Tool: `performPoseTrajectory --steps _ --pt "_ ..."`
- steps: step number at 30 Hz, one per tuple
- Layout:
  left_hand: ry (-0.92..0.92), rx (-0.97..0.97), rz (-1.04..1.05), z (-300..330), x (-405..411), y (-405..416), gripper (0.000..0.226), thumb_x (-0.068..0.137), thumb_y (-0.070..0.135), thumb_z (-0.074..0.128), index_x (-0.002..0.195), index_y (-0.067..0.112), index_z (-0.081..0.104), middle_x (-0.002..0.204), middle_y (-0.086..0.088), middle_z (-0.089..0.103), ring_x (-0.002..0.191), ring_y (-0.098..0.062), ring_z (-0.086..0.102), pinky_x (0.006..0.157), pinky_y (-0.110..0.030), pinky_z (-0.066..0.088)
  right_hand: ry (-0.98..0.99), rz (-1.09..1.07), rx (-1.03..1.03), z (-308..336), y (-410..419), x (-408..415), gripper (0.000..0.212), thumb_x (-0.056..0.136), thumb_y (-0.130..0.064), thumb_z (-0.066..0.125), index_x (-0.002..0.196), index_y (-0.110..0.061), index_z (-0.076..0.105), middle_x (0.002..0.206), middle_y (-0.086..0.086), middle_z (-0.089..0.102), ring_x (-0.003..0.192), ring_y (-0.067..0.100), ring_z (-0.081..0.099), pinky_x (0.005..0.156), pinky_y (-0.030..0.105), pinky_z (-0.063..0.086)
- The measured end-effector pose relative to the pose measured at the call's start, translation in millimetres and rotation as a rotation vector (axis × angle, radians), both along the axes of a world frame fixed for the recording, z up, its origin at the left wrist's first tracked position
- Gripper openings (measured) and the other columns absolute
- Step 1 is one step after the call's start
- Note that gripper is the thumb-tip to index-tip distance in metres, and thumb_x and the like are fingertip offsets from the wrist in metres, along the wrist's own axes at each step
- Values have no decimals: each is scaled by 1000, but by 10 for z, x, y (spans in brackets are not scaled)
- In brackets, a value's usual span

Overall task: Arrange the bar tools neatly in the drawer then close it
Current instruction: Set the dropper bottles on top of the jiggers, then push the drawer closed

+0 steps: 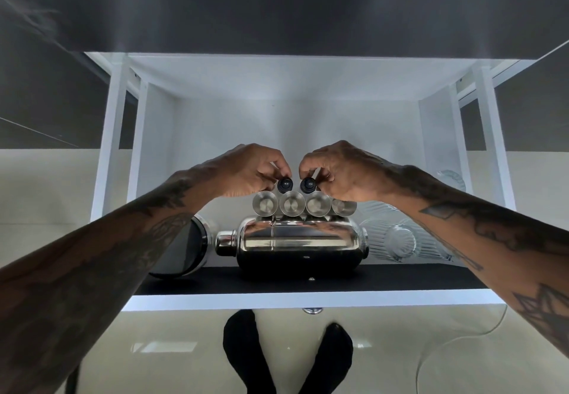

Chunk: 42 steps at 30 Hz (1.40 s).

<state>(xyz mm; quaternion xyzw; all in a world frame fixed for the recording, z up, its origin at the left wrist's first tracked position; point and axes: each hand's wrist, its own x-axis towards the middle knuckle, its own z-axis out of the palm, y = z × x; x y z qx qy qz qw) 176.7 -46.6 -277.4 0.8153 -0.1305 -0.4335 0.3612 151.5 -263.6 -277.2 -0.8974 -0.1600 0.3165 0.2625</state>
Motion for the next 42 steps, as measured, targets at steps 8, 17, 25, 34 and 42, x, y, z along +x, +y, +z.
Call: performPoseTrajectory --steps 8,17,25,34,42 --pt "-254 45 77 47 -160 93 47 87 -13 45 118 15 67 121 -8 70 109 -11 64 87 -17 50 -78 -80 -62 105 -10 -58 34 93 -2 51 117 -23 64 113 0 69 89 14 63 82 31 57" --pt "-616 244 60 543 -391 152 40 99 28 44 135 11 52 134 -12 62 121 -29 59 103 -40 46 -189 -212 -280 636 -24 -294 45 100 -33 41 141 -14 43 143 8 50 129 26 47 109 38 35" --pt "-682 466 -101 1322 -655 239 62 100 48 30 144 4 34 151 -19 39 143 -34 33 111 -53 35 -225 -282 -375 1299 19 -716 61 101 -45 29 152 -12 21 160 11 21 147 27 19 118 44 18" --pt "-658 510 -76 1413 -1567 280 58 100 47 30 143 9 33 155 -14 33 147 -30 24 113 -49 31 -259 -264 -441 1569 -89 -1420 60 101 -45 29 151 -11 23 160 11 21 146 27 21 116 44 23" --pt "-830 405 -36 734 -2611 424 70 96 41 42 150 -1 26 160 -22 18 149 -36 14 119 -53 22 -378 -255 -397 794 50 -2529 73 97 -50 30 153 -6 16 162 15 6 150 31 2 122 44 8"
